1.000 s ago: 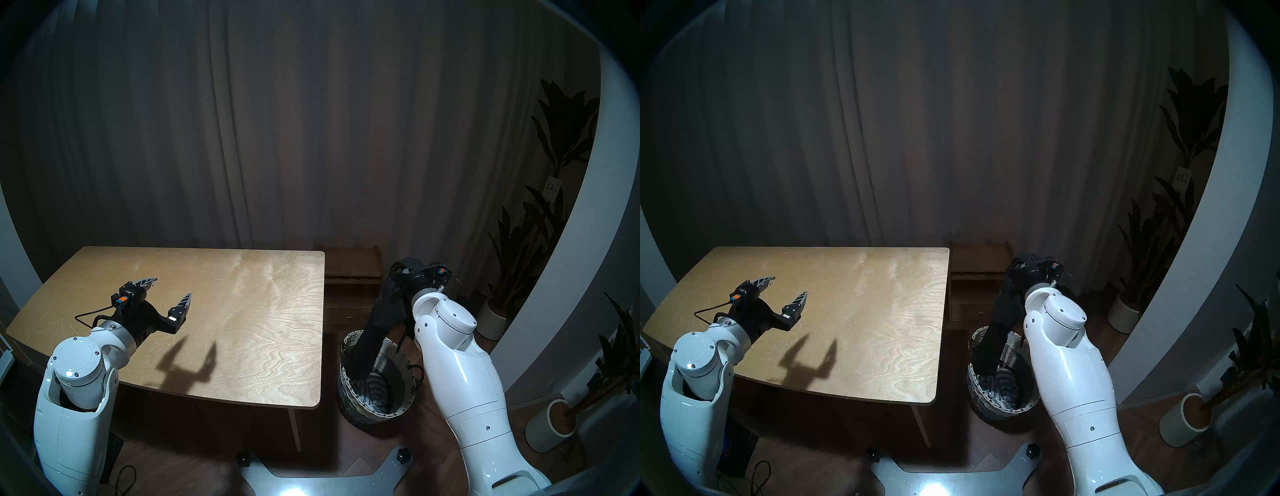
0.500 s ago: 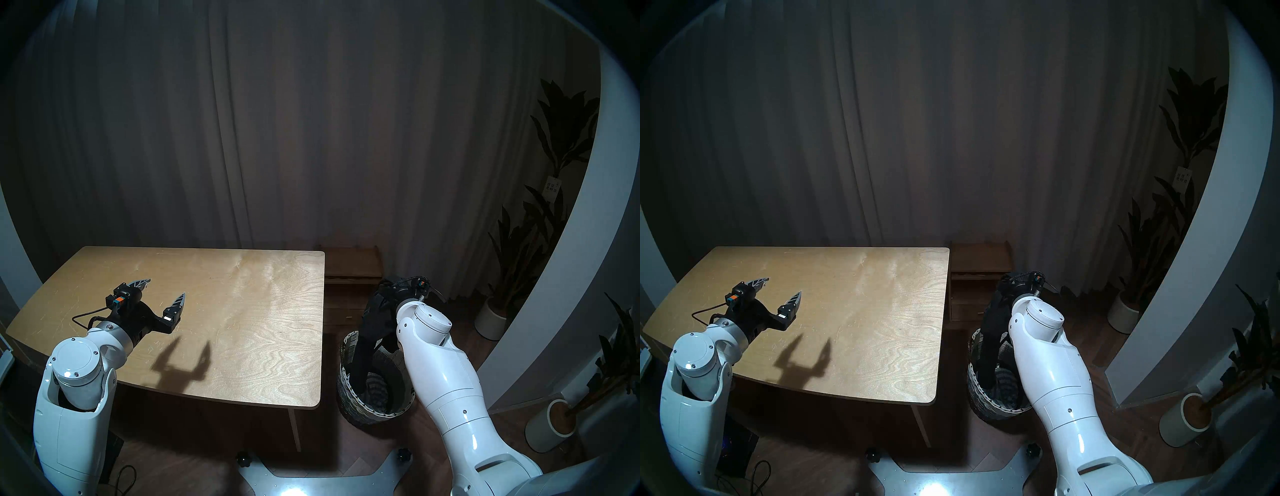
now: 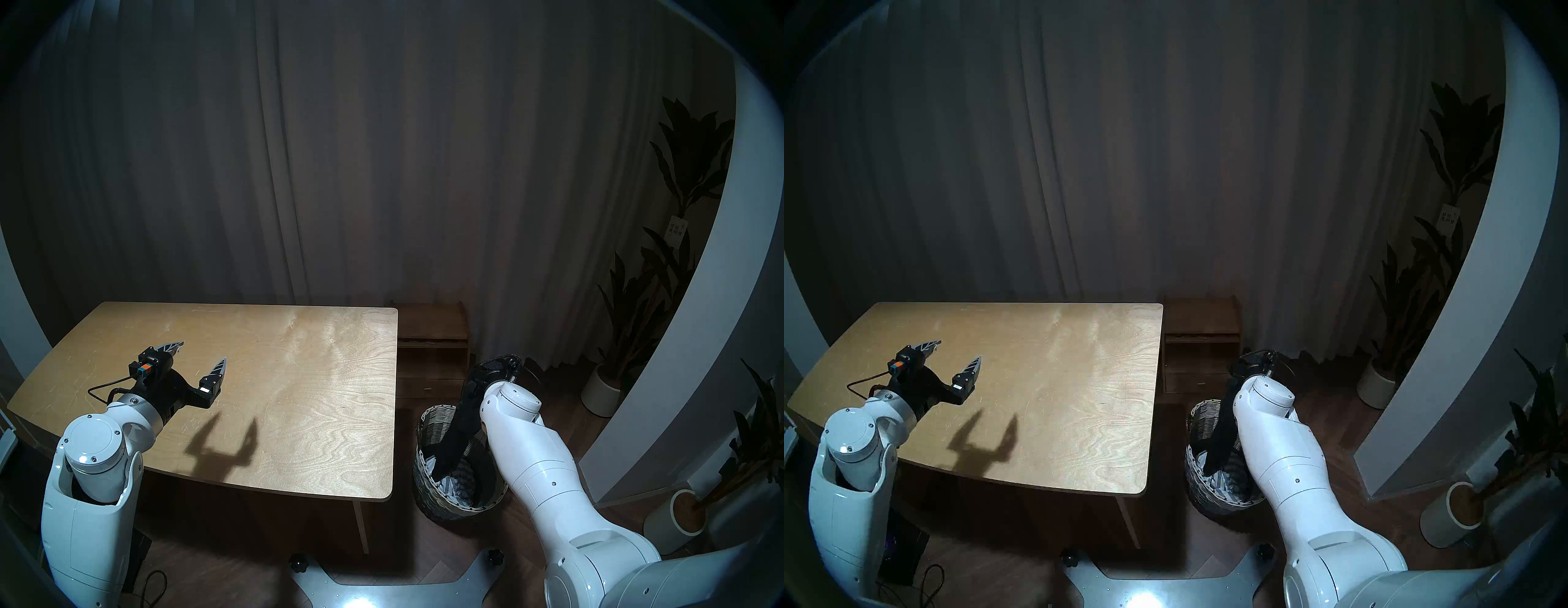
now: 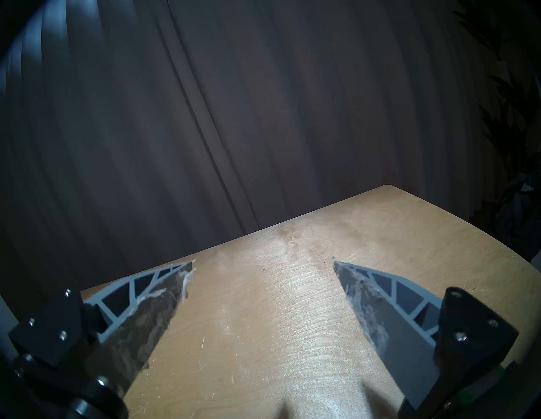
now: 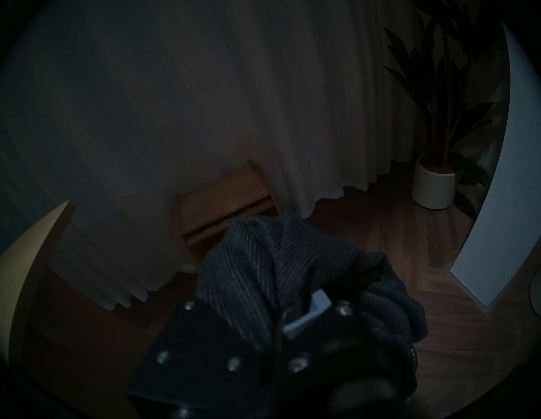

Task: Toss clothes into the laundry hamper

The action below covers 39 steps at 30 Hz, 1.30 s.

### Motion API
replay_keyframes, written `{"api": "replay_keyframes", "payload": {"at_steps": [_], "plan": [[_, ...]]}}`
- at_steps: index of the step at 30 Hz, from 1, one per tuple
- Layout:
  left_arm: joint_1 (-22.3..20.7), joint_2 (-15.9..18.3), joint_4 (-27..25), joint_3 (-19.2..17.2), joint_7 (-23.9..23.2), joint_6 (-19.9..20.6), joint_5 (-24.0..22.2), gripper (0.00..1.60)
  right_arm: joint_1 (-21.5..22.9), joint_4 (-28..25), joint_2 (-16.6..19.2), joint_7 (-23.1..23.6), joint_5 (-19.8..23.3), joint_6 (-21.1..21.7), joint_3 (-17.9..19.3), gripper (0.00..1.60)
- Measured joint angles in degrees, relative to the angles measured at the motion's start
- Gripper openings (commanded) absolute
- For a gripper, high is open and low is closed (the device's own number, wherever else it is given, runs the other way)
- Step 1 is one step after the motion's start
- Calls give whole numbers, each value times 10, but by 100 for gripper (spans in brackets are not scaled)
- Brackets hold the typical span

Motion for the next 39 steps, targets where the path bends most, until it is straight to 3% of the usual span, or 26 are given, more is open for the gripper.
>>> {"api": "replay_keyframes", "payload": {"at_steps": [10, 11, 12, 13, 27, 37, 39], "plan": [[0, 1, 0, 0, 2, 0, -4, 160, 38, 93, -6, 8, -5, -34, -4, 0], [0, 1, 0, 0, 2, 0, -5, 160, 41, 100, -6, 8, -7, -37, -5, 23], [0, 1, 0, 0, 2, 0, -5, 160, 44, 107, -6, 8, -8, -40, -6, 77], [0, 1, 0, 0, 2, -1, -5, 160, 47, 112, -6, 9, -10, -43, -7, 160], [0, 3, 0, 0, 4, -1, -8, 160, 66, 158, -6, -7, -26, -84, -13, 160], [1, 5, 0, 0, 5, -2, -10, 160, 46, 109, 7, -6, -31, -100, -11, 160], [1, 5, 0, 0, 6, -2, -10, 160, 38, 90, 11, -6, -45, -122, -19, 160]]}}
